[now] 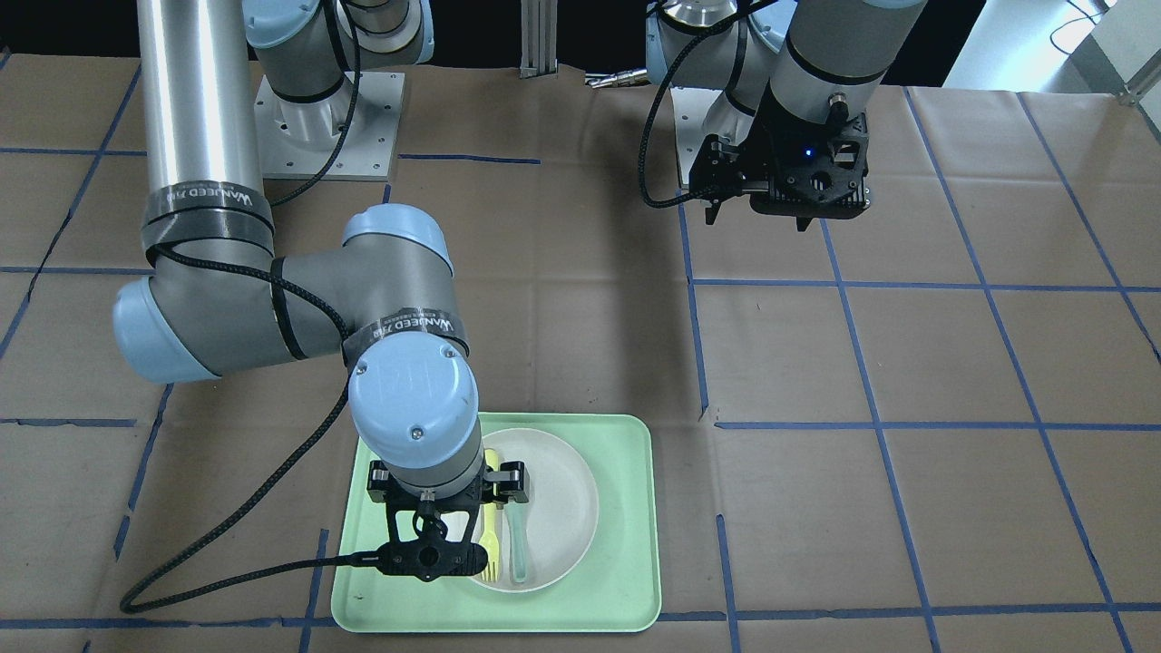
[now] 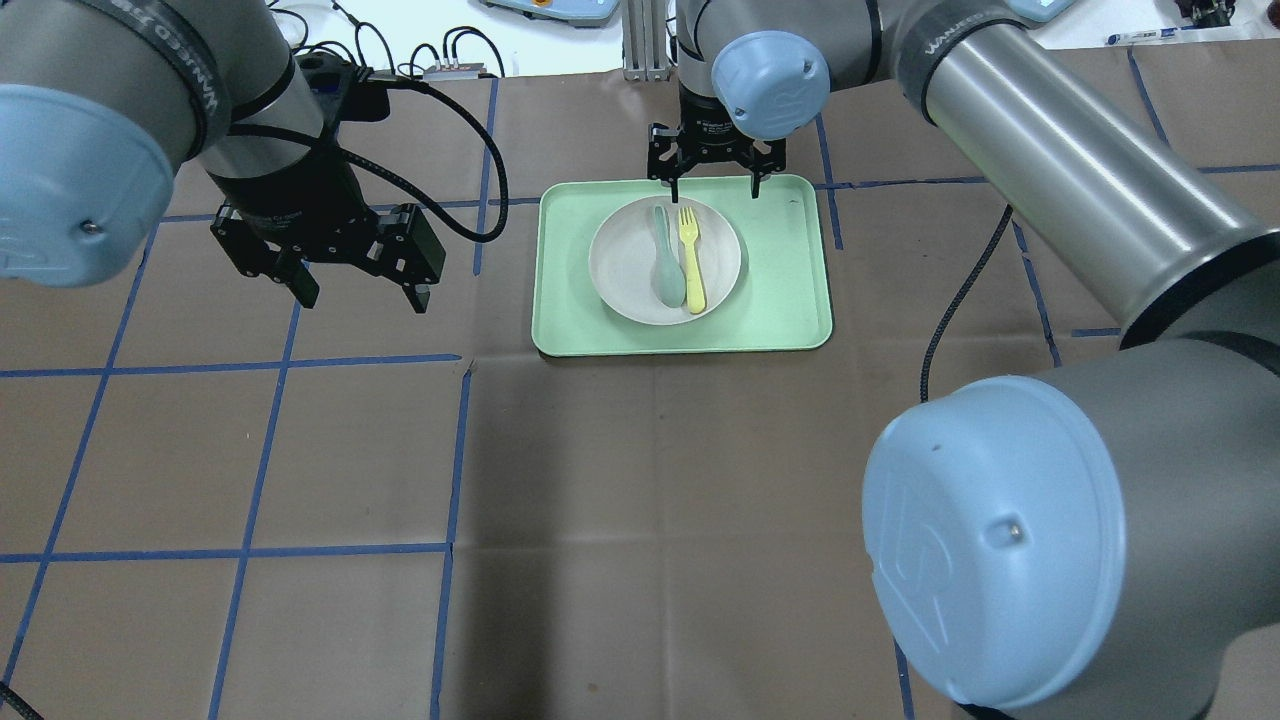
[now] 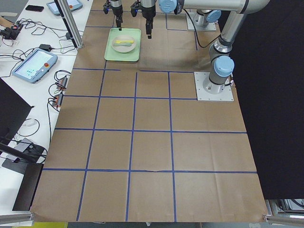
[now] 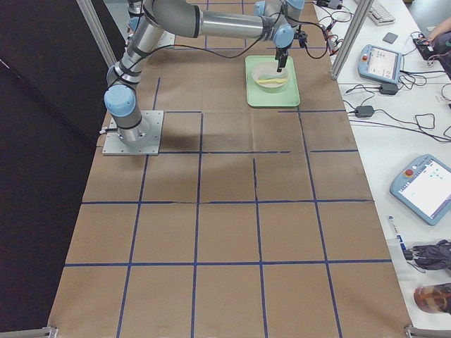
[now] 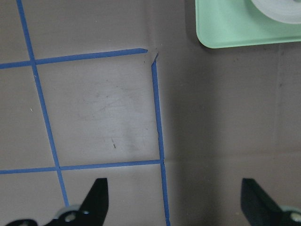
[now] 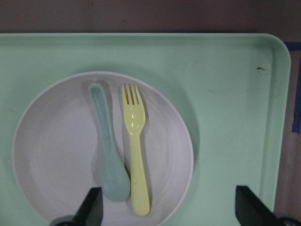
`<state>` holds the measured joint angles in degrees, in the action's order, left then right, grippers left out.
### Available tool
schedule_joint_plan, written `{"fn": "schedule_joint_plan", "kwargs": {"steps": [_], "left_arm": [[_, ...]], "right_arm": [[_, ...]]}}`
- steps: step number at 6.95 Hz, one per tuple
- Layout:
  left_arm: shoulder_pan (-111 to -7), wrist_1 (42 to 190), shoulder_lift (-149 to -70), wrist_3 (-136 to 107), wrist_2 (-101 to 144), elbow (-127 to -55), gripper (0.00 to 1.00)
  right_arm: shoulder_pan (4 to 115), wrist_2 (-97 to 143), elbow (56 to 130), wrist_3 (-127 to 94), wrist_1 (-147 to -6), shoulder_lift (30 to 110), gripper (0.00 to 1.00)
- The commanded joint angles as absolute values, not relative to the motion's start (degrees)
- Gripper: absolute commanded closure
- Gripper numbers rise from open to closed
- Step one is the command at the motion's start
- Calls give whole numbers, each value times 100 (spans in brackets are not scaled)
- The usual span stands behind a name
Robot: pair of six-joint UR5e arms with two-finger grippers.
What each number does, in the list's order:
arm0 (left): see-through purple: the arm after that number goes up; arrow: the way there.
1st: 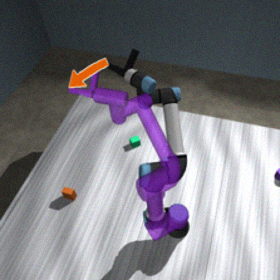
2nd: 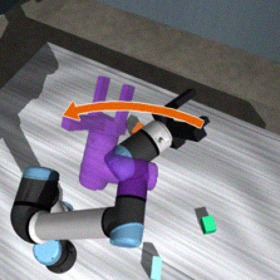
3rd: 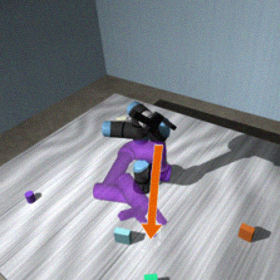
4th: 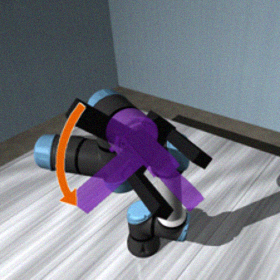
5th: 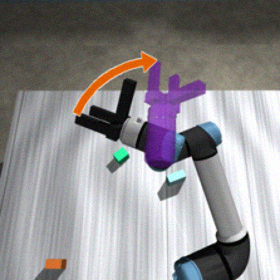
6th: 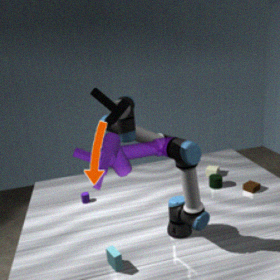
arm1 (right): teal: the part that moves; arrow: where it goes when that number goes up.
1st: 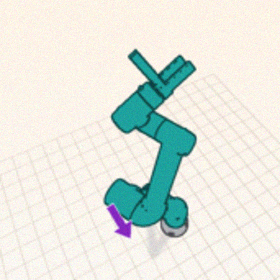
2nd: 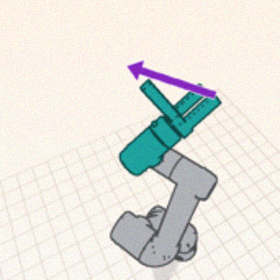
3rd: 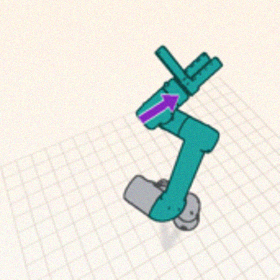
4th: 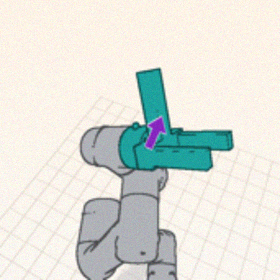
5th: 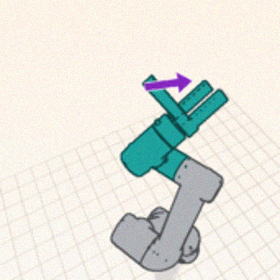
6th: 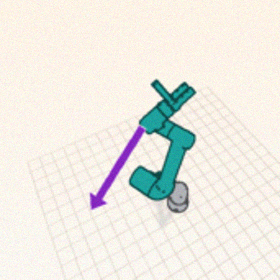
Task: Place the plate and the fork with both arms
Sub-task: 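Lower the right gripper and grasp the yellow fork handle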
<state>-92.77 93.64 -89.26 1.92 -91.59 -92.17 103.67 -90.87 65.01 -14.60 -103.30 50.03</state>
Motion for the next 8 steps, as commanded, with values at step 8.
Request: {"fn": "schedule_joint_plan", "kwargs": {"steps": [8], "left_arm": [[-9079,9396,-8824,431,-9141,-9422,1]], "right_arm": [[10591,-9088,7030,-1459,-10775,4702,43]]}}
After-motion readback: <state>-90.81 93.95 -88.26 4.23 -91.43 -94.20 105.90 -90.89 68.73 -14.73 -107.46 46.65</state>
